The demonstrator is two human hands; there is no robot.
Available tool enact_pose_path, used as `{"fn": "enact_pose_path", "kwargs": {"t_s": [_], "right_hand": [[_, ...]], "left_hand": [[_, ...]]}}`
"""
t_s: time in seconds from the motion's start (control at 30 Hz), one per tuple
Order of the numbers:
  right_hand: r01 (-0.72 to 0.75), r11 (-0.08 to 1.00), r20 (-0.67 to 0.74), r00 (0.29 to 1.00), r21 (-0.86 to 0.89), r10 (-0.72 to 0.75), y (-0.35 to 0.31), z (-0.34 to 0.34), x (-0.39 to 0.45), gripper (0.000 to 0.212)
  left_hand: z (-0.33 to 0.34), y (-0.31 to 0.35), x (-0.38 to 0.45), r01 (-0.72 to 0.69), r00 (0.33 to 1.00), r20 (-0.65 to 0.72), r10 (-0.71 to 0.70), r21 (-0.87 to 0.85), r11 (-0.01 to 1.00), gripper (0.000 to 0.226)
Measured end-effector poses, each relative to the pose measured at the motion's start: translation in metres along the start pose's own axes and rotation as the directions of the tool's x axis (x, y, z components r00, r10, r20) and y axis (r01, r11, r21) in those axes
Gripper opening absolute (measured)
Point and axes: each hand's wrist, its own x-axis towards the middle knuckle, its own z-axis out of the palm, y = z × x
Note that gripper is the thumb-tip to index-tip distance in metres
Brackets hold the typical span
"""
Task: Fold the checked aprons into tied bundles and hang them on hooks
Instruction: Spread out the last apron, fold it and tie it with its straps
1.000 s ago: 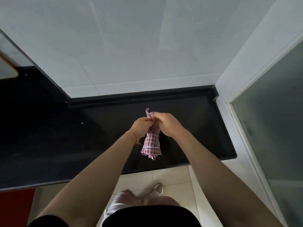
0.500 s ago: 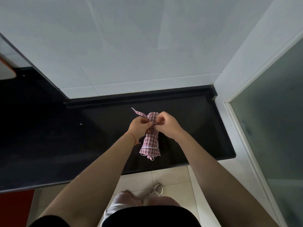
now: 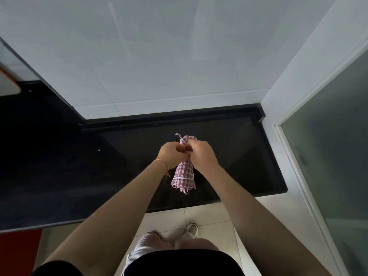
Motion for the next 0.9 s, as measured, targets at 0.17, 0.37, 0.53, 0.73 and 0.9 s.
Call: {"fn": "enact_pose_path", "kwargs": {"t_s": [0.17, 0.37, 0.53, 0.73, 0.9], "right_hand": [[0.024, 0.996, 0.123, 0.992, -0.090, -0.012, -0.007, -0.010, 0.007, 0.035], [-0.046, 0.998, 0.243, 0.969, -0.032, 0.052, 0.002, -0.011, 0.005, 0.035], [-0.387, 0.785, 0.495, 0.860, 0.483, 0.120, 0.017, -0.020, 0.004, 0.020], [-0.560, 0.262, 0.552, 0.827, 0.786, 0.111, 0.021, -0.011, 0.005, 0.011], [-0.569, 0.165, 0.549, 0.821, 0.805, 0.156, 0.021, -0.002, 0.012, 0.014]], "left_hand": [[0.009, -0.001, 0.003, 0.000, 0.997, -0.071, 0.013, 0.172, 0.985, 0.010], [0.004, -0.009, 0.000, -0.107, 0.988, -0.080, 0.134, 0.280, 0.954, 0.007], [0.004, -0.018, -0.005, -0.177, 0.975, -0.082, 0.208, 0.281, 0.943, 0.007], [0.008, -0.018, -0.012, -0.123, 0.920, -0.349, 0.177, 0.172, 0.977, 0.018], [0.004, -0.019, -0.011, -0.258, 0.904, -0.291, 0.313, 0.212, 0.942, 0.015]]}}
